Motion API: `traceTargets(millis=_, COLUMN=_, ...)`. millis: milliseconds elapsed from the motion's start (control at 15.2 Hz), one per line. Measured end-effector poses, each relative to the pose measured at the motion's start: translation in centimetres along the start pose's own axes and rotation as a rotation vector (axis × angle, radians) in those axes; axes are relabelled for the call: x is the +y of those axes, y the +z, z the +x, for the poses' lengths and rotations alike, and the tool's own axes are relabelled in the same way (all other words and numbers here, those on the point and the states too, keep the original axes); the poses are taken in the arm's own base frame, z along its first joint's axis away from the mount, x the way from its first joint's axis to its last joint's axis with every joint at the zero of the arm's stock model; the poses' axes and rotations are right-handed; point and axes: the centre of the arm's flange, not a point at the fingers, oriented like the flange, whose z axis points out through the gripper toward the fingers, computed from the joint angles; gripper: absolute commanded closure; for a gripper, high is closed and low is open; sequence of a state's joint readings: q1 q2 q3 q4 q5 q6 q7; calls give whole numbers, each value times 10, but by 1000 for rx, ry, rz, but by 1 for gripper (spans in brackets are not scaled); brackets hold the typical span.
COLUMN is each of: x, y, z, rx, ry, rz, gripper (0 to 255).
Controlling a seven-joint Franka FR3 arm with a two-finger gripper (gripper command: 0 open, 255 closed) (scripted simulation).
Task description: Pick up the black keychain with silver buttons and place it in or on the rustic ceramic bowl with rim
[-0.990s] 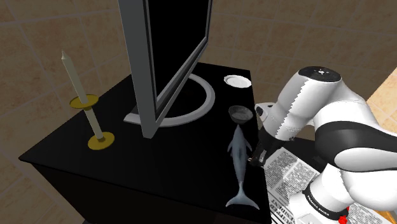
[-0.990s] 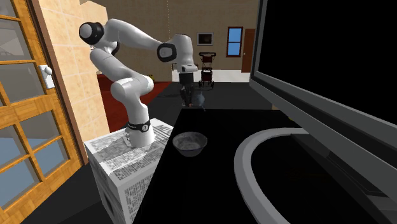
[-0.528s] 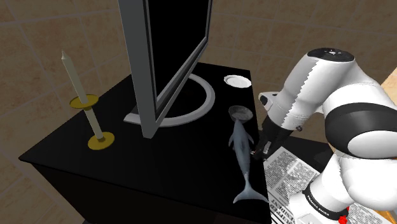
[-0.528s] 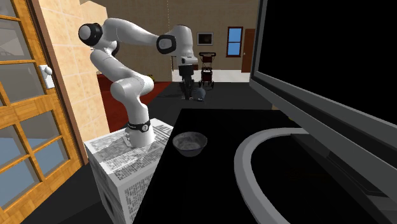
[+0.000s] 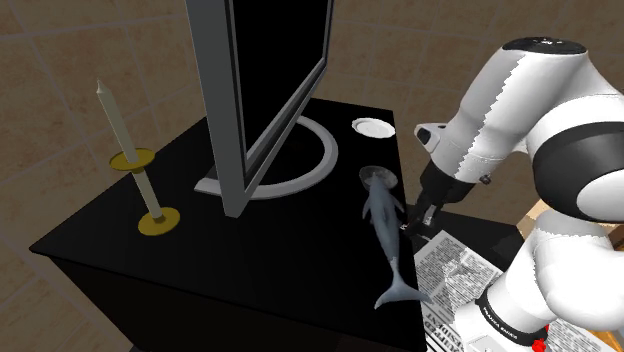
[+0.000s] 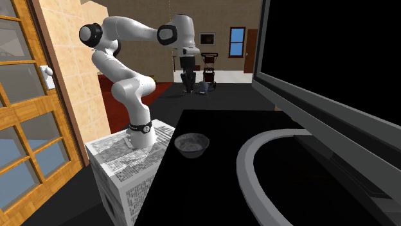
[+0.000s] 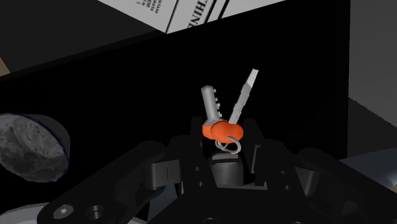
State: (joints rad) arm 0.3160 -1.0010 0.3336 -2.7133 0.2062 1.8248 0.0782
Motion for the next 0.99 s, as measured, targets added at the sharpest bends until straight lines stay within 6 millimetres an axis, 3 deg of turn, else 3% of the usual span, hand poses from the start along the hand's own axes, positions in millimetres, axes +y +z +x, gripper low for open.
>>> traceTargets(millis=198, x=0, y=-14, z=2, rx=0, ry=0, rz=0, gripper=255)
traceTargets(millis=330, x=15, y=-16, z=7, rx=0, ry=1, rz=0, gripper=255)
traceTargets(millis=990, x=138, y=-11, z=52, rx=-1, ry=1, rz=1, gripper=255)
